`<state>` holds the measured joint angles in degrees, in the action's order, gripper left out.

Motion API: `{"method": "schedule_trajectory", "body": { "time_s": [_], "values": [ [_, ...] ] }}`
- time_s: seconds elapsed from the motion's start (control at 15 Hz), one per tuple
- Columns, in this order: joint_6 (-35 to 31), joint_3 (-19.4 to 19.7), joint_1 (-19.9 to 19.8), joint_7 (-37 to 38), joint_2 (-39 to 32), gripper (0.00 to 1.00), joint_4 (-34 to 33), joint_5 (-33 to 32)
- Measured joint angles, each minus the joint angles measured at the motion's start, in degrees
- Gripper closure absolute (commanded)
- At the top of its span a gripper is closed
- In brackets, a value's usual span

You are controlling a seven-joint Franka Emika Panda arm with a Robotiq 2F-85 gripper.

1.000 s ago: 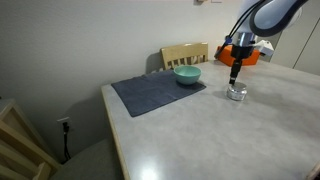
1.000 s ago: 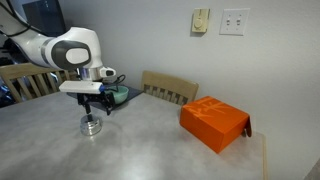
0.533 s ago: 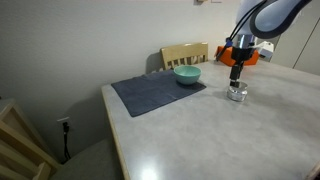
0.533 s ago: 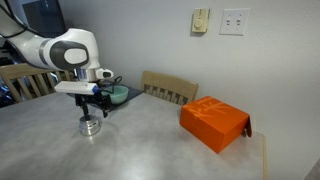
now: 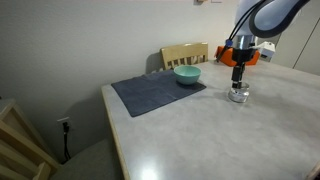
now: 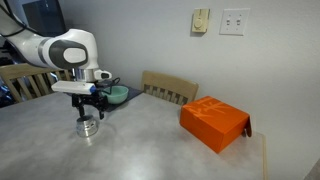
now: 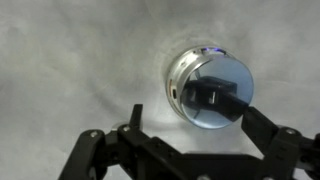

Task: Pick up the lid from the silver container and put it on the table.

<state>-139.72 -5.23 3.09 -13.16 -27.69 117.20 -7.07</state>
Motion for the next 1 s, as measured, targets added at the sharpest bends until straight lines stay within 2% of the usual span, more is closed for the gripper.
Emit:
{"method": "schedule_trajectory", "body": {
  "time_s": [0.53,1.0],
  "values": [
    [0.9,-0.9,0.1,-0.1,-0.1,0.00,0.1,0.0],
    [0.9,-0.8,0.1,2.6,-0.1,0.00,1.6,0.1]
  ]
}}
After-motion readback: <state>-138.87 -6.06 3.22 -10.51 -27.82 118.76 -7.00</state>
